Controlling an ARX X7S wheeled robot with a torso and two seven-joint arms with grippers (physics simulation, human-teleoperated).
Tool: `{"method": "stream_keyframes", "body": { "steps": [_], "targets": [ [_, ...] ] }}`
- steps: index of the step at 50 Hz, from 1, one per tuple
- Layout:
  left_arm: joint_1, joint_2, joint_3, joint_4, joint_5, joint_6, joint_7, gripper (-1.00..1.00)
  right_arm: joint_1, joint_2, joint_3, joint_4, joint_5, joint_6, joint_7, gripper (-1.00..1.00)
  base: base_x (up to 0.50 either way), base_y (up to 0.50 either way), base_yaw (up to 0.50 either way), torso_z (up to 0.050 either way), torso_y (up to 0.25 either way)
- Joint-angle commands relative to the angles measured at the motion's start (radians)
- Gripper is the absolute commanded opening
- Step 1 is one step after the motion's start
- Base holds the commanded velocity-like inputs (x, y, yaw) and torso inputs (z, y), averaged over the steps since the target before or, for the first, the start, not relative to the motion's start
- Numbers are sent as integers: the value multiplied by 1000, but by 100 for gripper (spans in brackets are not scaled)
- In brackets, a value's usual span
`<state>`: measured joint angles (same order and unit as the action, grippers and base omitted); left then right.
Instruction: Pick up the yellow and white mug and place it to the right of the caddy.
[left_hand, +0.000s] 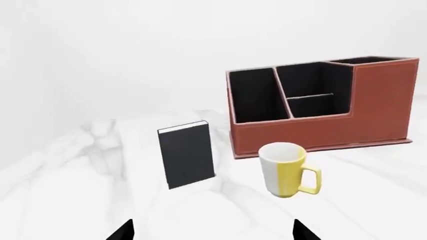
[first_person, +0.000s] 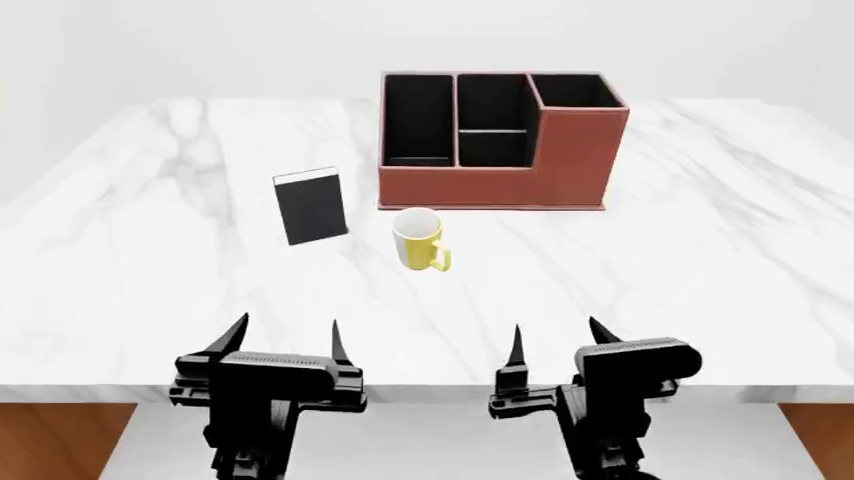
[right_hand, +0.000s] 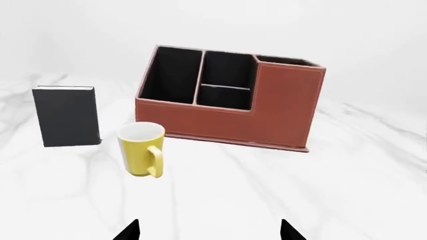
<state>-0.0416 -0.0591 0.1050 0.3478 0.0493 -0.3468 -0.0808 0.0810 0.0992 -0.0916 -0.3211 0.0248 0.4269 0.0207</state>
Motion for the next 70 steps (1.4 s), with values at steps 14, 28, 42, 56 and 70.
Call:
{"method": "stream_keyframes", "body": {
  "steps": [14, 28, 42, 56, 70],
  "targets": [
    [-175, -50, 95, 361, 53, -422, 5, 100, 180, 87, -22, -322, 5, 450, -14, 100, 0, 0, 0, 0, 0],
    [-168, -64, 96, 368, 43, -420, -11, 100, 169, 91, -17, -325, 27, 439, -17, 100, 119, -413, 0, 0, 0],
    [-169, -73, 101, 365, 30, -418, -23, 100, 171, 95, -21, -305, 39, 422, -15, 100, 415, -291, 0, 0, 0],
    [-170, -83, 103, 372, 21, -419, -35, 100, 170, 95, -19, -295, 54, 407, -12, 100, 481, -152, 0, 0, 0],
    [-173, -90, 103, 379, 13, -431, -48, 100, 168, 96, -17, -290, 68, 399, -5, 100, 500, 0, 0, 0, 1]
  ]
}}
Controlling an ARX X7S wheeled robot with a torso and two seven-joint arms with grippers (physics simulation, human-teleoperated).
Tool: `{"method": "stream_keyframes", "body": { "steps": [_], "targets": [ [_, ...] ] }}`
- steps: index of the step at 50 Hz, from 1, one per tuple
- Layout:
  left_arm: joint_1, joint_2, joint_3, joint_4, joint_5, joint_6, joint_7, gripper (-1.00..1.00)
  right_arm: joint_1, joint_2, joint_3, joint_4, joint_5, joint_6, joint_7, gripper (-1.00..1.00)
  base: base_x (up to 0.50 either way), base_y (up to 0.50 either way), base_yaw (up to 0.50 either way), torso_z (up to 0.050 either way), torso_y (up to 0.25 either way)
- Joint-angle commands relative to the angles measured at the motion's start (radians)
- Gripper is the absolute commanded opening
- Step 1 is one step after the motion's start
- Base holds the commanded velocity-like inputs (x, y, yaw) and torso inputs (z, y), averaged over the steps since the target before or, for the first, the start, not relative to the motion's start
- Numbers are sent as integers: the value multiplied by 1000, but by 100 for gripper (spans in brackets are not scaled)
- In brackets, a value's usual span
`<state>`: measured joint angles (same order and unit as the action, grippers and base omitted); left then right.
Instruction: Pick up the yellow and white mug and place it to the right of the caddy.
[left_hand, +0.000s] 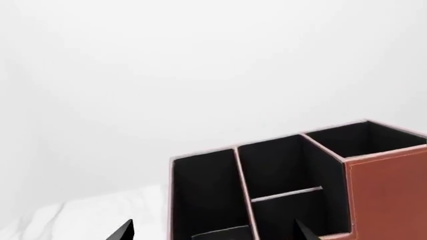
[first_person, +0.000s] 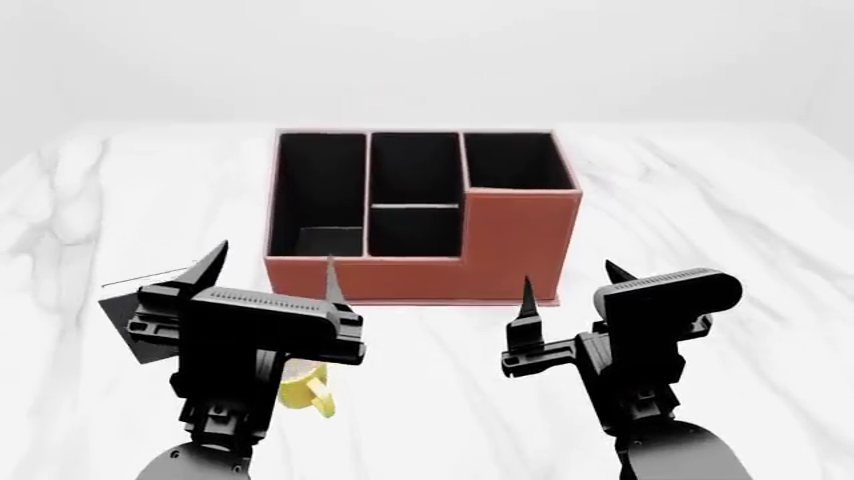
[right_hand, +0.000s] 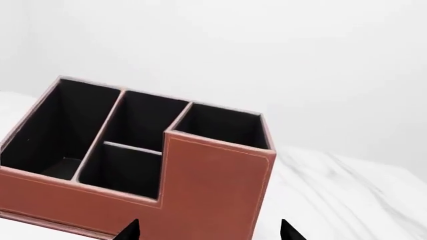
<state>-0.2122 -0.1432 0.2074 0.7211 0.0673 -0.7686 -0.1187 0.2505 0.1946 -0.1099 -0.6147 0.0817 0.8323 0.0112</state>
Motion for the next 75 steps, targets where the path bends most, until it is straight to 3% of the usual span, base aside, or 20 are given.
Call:
{"method": "stream_keyframes", "body": {
  "steps": [1, 9, 27, 60, 75],
  "targets": [
    [-2, -7, 1, 7, -6, -10, -11, 100, -2, 0, 1, 4, 12, -7, 5, 100, 500, 0, 0, 0, 10],
    [-1, -9, -4, 13, -14, -14, -16, 100, -5, 1, -1, 9, 15, -8, 13, 100, 446, 25, 0, 0, 1],
    [7, -7, -31, 47, -41, -22, -32, 100, -42, 16, -17, 15, 47, -38, -12, 100, 0, 0, 0, 0, 1],
    [0, -11, -77, 36, -59, -37, -84, 100, -103, 11, -364, 193, 9, -207, -128, 100, 0, 0, 0, 0, 0],
    [2, -19, -71, 28, -67, -30, -95, 100, -78, -20, -434, 242, 14, -222, -148, 100, 0, 0, 0, 0, 0]
  ]
}}
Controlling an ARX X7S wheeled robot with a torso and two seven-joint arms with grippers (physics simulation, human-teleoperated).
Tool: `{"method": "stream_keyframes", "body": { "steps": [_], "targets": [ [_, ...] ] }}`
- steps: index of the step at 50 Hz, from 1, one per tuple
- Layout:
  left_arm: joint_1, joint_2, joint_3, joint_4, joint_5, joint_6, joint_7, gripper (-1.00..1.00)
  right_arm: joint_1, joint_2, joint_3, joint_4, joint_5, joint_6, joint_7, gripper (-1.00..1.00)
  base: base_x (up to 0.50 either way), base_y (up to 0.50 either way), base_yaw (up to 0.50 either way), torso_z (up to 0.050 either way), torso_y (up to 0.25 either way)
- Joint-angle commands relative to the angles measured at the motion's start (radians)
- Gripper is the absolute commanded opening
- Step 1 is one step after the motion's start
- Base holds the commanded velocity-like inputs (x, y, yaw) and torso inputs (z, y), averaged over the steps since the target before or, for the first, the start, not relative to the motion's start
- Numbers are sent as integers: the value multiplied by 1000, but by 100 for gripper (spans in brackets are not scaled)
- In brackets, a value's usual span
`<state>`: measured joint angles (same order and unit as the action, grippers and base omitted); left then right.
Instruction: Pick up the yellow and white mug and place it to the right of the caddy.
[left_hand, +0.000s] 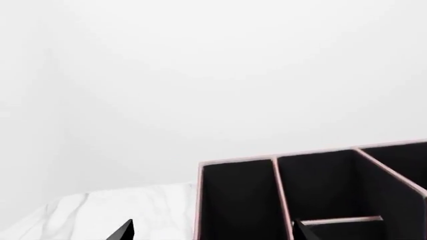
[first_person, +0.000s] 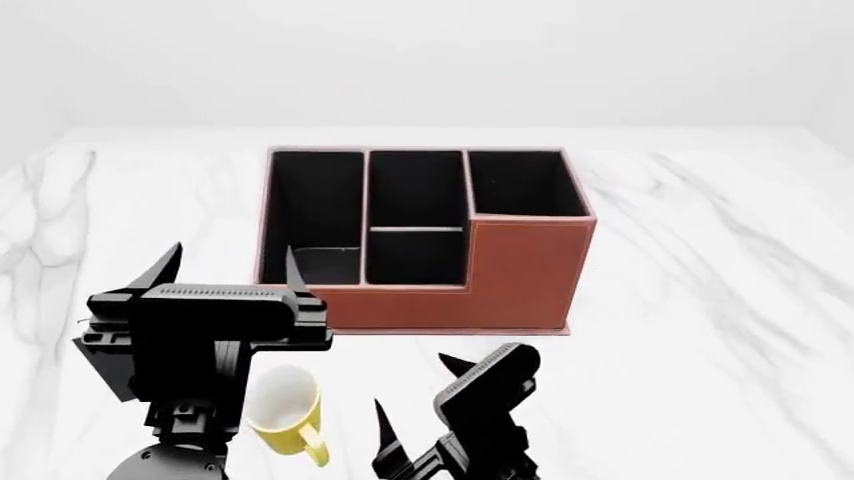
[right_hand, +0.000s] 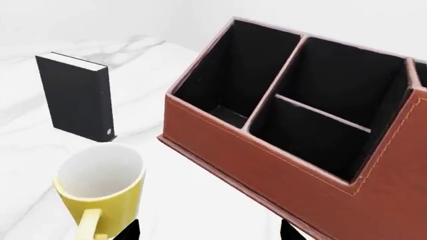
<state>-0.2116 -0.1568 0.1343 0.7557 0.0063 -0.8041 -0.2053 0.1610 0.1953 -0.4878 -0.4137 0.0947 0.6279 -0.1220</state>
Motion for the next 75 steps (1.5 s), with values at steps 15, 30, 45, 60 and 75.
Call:
{"method": "stream_keyframes", "body": {
  "steps": [15, 30, 45, 60, 75],
  "targets": [
    [6, -15, 0, -18, -19, 21, -14, 100, 84, -70, -97, 155, 25, -39, -47, 100, 0, 0, 0, 0, 0],
    [14, -23, -8, -21, -34, 32, -20, 100, 134, -115, -141, 286, 44, -57, -57, 100, 0, 0, 0, 0, 0],
    [16, -29, -9, -16, -48, 32, -25, 100, 171, -148, -197, 423, 59, -106, -66, 100, 0, 0, 0, 0, 0],
    [24, -35, -20, -10, -67, 40, -27, 100, 225, -174, -232, 590, 100, -169, -64, 100, 0, 0, 0, 0, 0],
    [24, -42, -19, -3, -79, 36, -32, 100, 276, -183, -292, 744, 175, -239, -56, 100, 0, 0, 0, 0, 0]
  ]
}}
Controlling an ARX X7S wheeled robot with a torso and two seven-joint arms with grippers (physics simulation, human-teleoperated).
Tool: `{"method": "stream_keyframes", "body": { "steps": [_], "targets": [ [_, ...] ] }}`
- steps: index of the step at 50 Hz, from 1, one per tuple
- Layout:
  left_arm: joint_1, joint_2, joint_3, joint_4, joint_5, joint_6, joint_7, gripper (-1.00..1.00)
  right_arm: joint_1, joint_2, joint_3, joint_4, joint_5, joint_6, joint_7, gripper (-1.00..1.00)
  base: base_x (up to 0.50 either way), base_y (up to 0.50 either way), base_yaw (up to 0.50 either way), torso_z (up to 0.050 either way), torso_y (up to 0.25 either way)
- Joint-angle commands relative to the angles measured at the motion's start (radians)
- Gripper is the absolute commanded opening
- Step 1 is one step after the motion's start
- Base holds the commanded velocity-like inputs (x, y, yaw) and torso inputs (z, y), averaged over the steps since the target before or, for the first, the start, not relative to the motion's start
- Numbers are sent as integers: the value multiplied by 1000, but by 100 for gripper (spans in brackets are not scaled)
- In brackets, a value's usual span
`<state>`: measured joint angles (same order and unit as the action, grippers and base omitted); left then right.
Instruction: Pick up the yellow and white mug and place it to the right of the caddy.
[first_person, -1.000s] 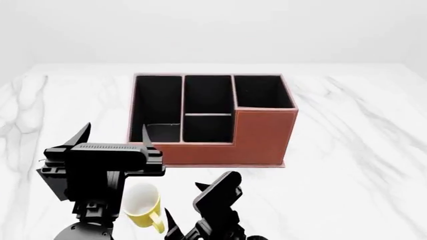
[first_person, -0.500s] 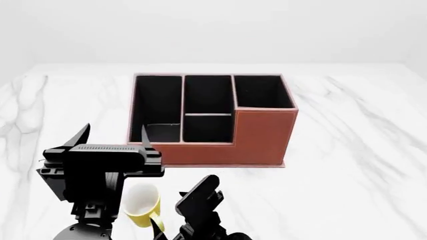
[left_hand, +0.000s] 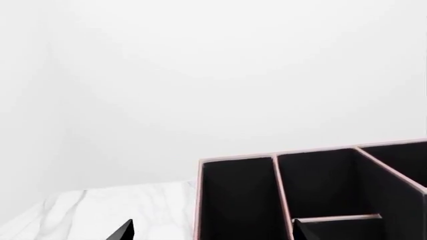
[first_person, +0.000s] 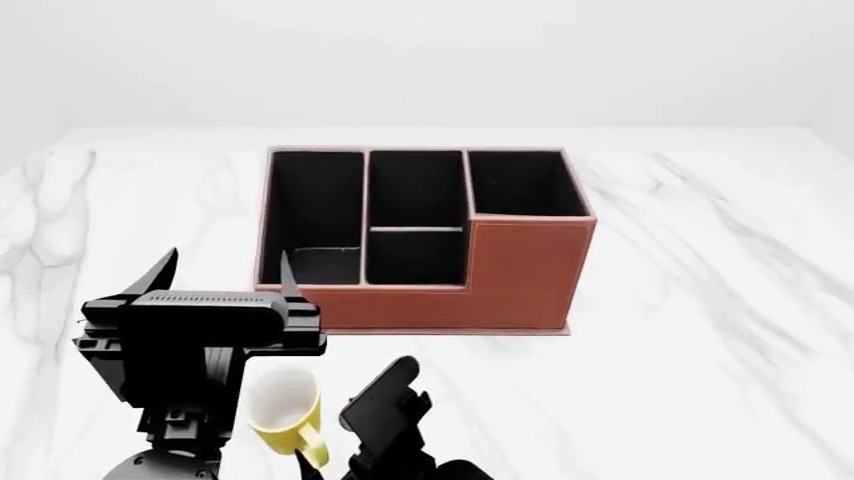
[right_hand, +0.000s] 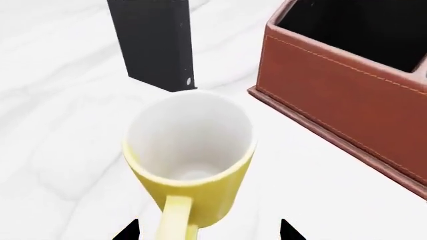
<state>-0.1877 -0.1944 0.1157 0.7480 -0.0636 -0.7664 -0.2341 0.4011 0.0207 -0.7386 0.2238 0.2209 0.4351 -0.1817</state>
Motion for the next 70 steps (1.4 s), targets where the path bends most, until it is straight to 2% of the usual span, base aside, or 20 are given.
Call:
{"method": "stream_keyframes", "body": {
  "steps": [1, 29, 30, 42, 55, 70],
  "targets": [
    [0, -4, 0, 5, -10, -1, -3, 100, 40, -9, -48, 118, 55, -52, 4, 100, 0, 0, 0, 0, 0],
    [11, -18, 0, 4, -29, 15, -12, 100, 129, -15, -210, 350, 233, -190, 31, 100, 0, 0, 0, 0, 0],
    [11, -19, 0, 4, -30, 16, -12, 100, 132, -16, -216, 360, 244, -195, 32, -100, 0, 0, 0, 0, 0],
    [14, -23, 0, 5, -37, 21, -18, 100, 141, 11, -261, 313, 286, -189, 72, -100, 0, 0, 0, 0, 0],
    [18, -28, -3, 21, -44, 15, -26, 100, 104, 137, -234, 31, 321, -104, 198, -100, 0, 0, 0, 0, 0],
    [16, -33, -1, 37, -50, 4, -37, 100, 71, 227, -202, -142, 352, -62, 276, -100, 0, 0, 0, 0, 1]
  ]
}}
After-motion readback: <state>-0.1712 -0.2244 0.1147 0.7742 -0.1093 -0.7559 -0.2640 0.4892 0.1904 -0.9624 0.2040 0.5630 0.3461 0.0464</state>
